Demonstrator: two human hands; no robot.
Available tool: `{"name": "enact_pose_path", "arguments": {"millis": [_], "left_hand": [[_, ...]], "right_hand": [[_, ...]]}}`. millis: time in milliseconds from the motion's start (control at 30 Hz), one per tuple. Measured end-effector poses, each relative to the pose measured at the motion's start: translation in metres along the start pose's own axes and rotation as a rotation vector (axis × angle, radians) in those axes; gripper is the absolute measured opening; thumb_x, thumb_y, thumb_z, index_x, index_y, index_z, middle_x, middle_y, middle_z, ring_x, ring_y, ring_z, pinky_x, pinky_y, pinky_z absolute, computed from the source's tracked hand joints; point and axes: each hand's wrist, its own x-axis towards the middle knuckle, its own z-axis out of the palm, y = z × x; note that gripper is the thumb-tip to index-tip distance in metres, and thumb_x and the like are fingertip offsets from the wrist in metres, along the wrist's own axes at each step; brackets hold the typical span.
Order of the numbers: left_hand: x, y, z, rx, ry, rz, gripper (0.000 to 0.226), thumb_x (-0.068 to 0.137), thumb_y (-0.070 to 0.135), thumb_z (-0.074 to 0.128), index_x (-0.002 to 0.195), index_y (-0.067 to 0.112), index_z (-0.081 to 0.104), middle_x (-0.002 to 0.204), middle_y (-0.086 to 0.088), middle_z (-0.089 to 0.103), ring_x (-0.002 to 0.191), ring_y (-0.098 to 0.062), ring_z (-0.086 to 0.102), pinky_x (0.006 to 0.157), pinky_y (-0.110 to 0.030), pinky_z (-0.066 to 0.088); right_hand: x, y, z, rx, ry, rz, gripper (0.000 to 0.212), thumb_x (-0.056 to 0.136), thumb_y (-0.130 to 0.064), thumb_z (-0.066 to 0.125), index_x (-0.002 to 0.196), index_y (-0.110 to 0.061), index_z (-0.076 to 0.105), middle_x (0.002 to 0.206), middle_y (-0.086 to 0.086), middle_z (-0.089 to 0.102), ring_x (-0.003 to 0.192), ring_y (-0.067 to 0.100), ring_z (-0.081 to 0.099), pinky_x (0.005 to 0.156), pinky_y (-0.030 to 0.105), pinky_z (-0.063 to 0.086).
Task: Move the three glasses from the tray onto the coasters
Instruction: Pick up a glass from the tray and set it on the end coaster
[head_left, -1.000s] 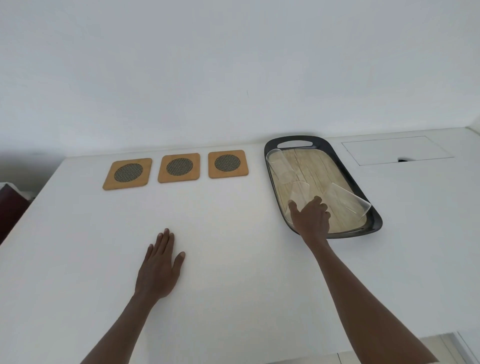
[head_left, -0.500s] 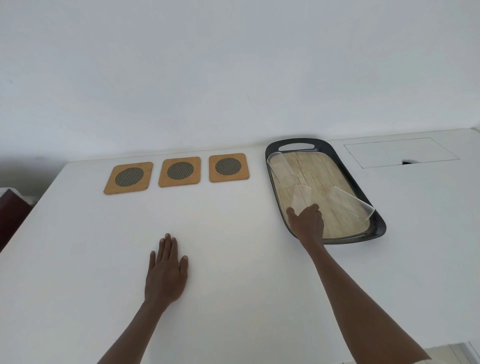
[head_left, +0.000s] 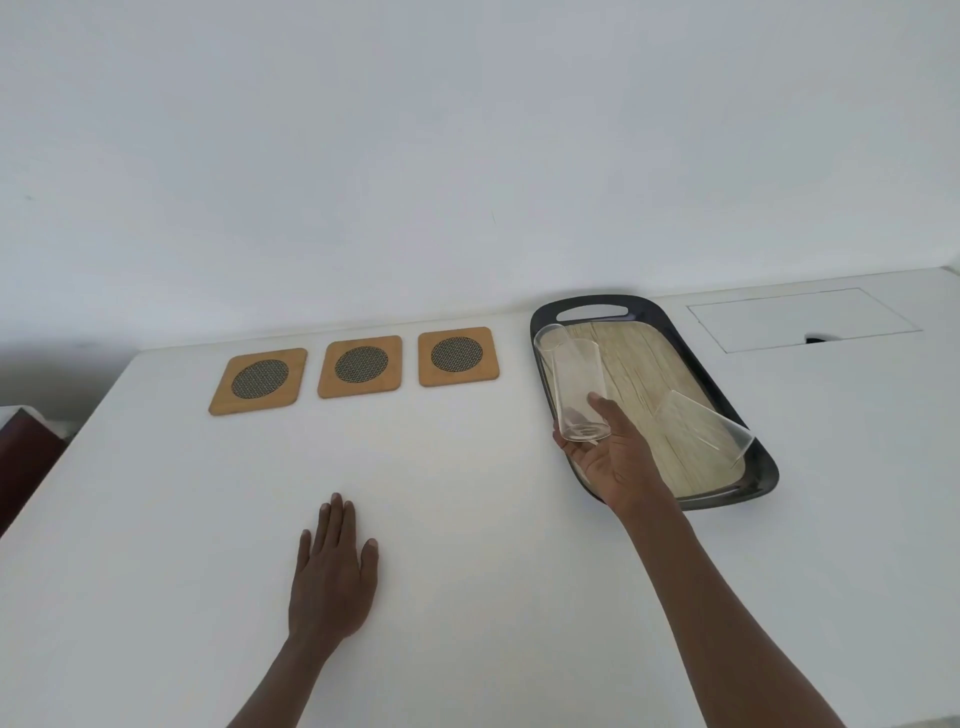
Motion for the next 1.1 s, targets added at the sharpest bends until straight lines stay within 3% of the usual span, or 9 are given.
{"name": "enact_pose_path", "arguments": {"millis": [133, 267, 433, 533, 600, 667, 767, 900, 1100], "left_hand": [[-0.001, 0.0, -0.001, 0.008, 0.004, 0.004, 0.083, 0.086, 0.055, 0.0, 0.155, 0.009, 0.007, 0.164, 0.0, -0.005, 0.151, -0.01, -0.006, 0.125, -0.038, 0.002], [-0.001, 0.001, -0.001, 0.014, 0.011, 0.007, 0.084, 0.086, 0.055, -0.001, 0.155, 0.009, 0.008, 0.164, 0.0, -0.004, 0.151, -0.01, -0.005, 0.125, -0.038, 0.003], [0.0, 0.001, -0.001, 0.003, 0.012, 0.001, 0.084, 0.086, 0.055, 0.0, 0.155, 0.009, 0.008, 0.164, 0.0, -0.003, 0.151, -0.01, -0.005, 0.125, -0.038, 0.003], [0.0, 0.001, -0.001, 0.009, 0.006, -0.004, 0.084, 0.085, 0.055, 0.0, 0.155, 0.01, 0.007, 0.164, 0.001, -0.005, 0.151, -0.009, -0.006, 0.125, -0.037, 0.002], [0.0, 0.001, -0.001, 0.008, 0.006, -0.006, 0.084, 0.085, 0.055, 0.0, 0.155, 0.01, 0.007, 0.164, 0.001, -0.005, 0.151, -0.009, -0.007, 0.125, -0.037, 0.002], [-0.001, 0.002, -0.002, 0.005, 0.009, -0.003, 0.084, 0.085, 0.055, 0.0, 0.155, 0.009, 0.008, 0.164, 0.0, -0.004, 0.151, -0.009, -0.006, 0.125, -0.038, 0.003], [-0.001, 0.002, -0.002, 0.003, 0.01, -0.002, 0.085, 0.085, 0.055, 0.0, 0.155, 0.009, 0.008, 0.164, 0.001, -0.004, 0.151, -0.009, -0.006, 0.125, -0.037, 0.003], [-0.001, 0.002, -0.002, 0.001, 0.009, 0.0, 0.085, 0.084, 0.055, -0.001, 0.155, 0.009, 0.008, 0.164, 0.0, -0.004, 0.15, -0.009, -0.007, 0.125, -0.038, 0.002], [0.0, 0.002, -0.001, 0.007, 0.004, 0.003, 0.086, 0.084, 0.055, -0.002, 0.155, 0.009, 0.007, 0.164, -0.001, -0.005, 0.151, -0.01, -0.007, 0.125, -0.038, 0.001]], "right_hand": [[0.002, 0.003, 0.006, -0.079, -0.004, -0.021, 0.044, 0.077, -0.015, 0.081, 0.116, -0.012, 0.061, 0.122, 0.016, 0.05, 0.094, 0.032, 0.064, 0.077, 0.04, 0.06], [0.003, 0.002, 0.012, -0.154, 0.006, -0.066, 0.055, 0.082, -0.016, 0.077, 0.132, -0.011, 0.057, 0.124, 0.013, 0.055, 0.101, 0.033, 0.063, 0.071, 0.036, 0.059], [0.003, -0.002, 0.018, -0.167, -0.028, -0.098, 0.032, 0.087, -0.008, 0.071, 0.117, -0.013, 0.059, 0.115, 0.01, 0.06, 0.103, 0.03, 0.062, 0.071, 0.034, 0.057], [0.0, -0.005, 0.023, -0.161, -0.095, -0.155, 0.025, 0.09, -0.003, 0.067, 0.113, -0.01, 0.062, 0.104, 0.003, 0.07, 0.093, 0.02, 0.069, 0.069, 0.028, 0.057], [-0.001, -0.007, 0.026, -0.128, -0.126, -0.174, 0.025, 0.09, 0.001, 0.065, 0.113, -0.009, 0.063, 0.097, 0.0, 0.075, 0.089, 0.016, 0.072, 0.069, 0.023, 0.057], [0.0, -0.009, 0.028, -0.103, -0.141, -0.186, 0.029, 0.09, 0.003, 0.063, 0.116, -0.008, 0.06, 0.104, 0.003, 0.071, 0.096, 0.018, 0.07, 0.074, 0.022, 0.057], [0.001, -0.01, 0.03, -0.082, -0.146, -0.204, 0.035, 0.089, 0.0, 0.065, 0.121, -0.012, 0.056, 0.115, 0.007, 0.064, 0.104, 0.021, 0.067, 0.078, 0.023, 0.057], [0.002, -0.008, 0.031, -0.128, -0.111, -0.178, 0.04, 0.088, -0.008, 0.071, 0.125, -0.017, 0.058, 0.11, 0.005, 0.07, 0.1, 0.025, 0.068, 0.079, 0.034, 0.059], [0.001, -0.011, 0.031, -0.099, -0.113, -0.157, 0.052, 0.085, -0.009, 0.075, 0.134, -0.003, 0.056, 0.117, 0.012, 0.068, 0.111, 0.031, 0.066, 0.084, 0.037, 0.058]]}}
